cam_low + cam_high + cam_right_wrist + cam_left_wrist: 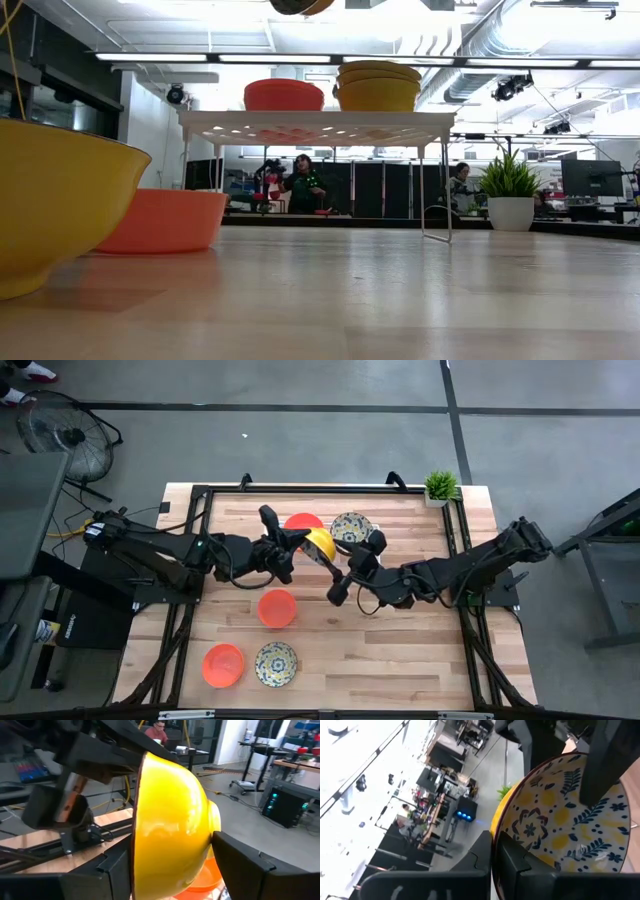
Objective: Pick & Place Mini bowls
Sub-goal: Stack the yellow patterned bowl on top of the other yellow patterned bowls on the shelf
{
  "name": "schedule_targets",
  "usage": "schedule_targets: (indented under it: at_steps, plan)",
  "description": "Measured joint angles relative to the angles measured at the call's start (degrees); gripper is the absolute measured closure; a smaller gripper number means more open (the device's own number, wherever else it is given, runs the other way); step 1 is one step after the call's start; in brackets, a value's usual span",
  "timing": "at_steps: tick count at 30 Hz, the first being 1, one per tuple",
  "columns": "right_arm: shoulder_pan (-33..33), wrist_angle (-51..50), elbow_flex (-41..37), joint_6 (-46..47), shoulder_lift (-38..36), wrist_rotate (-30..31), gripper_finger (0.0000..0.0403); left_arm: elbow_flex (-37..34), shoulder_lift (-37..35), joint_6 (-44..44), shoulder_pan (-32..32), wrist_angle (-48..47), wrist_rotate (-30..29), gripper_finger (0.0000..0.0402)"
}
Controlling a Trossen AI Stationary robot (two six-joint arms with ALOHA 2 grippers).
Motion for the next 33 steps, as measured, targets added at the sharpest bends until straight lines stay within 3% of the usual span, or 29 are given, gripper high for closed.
schedule_targets:
  at_steps: [13,18,27,33]
  plan:
    - [-4.08,-0.62,-0.02,0.02,0.05,2.16,0.0182,0.11,-0.04,1.06,0.07,0.15,2.68,0.0401]
    - [-4.67,-0.62,-0.07,0.73,0.05,0.23,0.0232,0.11,-0.04,1.04,0.07,0.20,3.12,0.0401]
    - [-5.24,-0.57,-0.14,5.00,0.29,0.68,0.0382,0.32,0.08,0.04,-0.17,2.28,7.15,0.0400]
    - [-5.27,-1.33,-0.02,8.65,-0.18,0.41,0.0387,-0.02,0.07,1.33,-0.32,-0.05,8.77,0.0396]
